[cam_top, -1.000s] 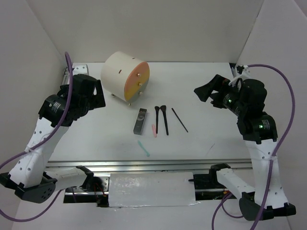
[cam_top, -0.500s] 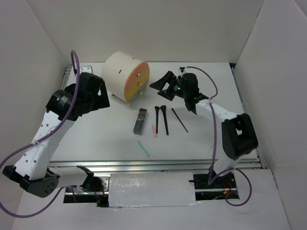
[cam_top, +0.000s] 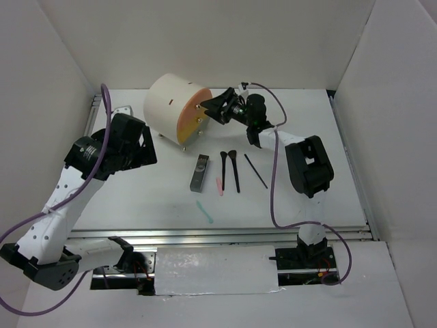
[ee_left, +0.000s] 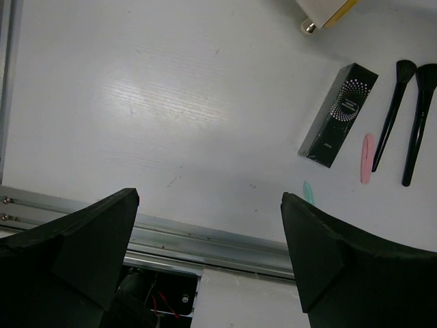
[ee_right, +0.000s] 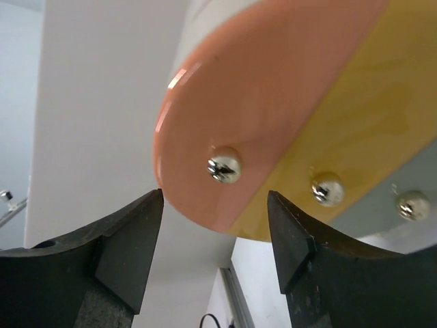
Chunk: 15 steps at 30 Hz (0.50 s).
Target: Organize the makeup
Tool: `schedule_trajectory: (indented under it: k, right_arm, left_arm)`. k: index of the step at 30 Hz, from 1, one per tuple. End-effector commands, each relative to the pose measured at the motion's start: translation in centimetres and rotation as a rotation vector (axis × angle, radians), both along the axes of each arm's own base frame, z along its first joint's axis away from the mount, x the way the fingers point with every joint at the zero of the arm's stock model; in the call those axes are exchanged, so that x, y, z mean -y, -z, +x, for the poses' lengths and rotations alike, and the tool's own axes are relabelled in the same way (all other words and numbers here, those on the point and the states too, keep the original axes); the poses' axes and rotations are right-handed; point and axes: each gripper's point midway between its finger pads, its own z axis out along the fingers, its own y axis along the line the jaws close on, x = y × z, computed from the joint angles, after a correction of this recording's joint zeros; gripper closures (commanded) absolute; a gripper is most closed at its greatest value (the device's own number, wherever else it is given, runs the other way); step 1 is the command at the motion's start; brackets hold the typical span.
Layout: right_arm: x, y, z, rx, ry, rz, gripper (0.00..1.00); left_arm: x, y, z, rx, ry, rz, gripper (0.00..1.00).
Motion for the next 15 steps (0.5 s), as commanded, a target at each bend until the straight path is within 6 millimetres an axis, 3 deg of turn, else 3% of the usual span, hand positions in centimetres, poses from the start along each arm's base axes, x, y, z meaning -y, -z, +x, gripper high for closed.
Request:
schedule_trajectory:
  k: [1,3,10,15]
  right_arm:
    - [-1.8,-3.0,0.2,0.101,-0.066,0.052,0.31]
    - [-2.6,-3.6,0.3,0.108,-0.089,0.054,0.32]
    - [-4.7,-2.3,1.3,0.069,-0.113,0.025,0.38]
    - [-5.5,-2.3,1.3,0.065,-0.111,0.026,0.48]
  left_arm:
    - [-0.1,-0.2,-0.6,0.013,-0.007,-0.024,0.01]
    - [0.0,0.1,-0.7,0.011,0.002,-0.026,0.01]
    - [0.1,0.3,-0.2,0.003,0.016,-0.002,0.01]
    - [-0.2,0.0,0.3,0.004,0.021,0.035,0.01]
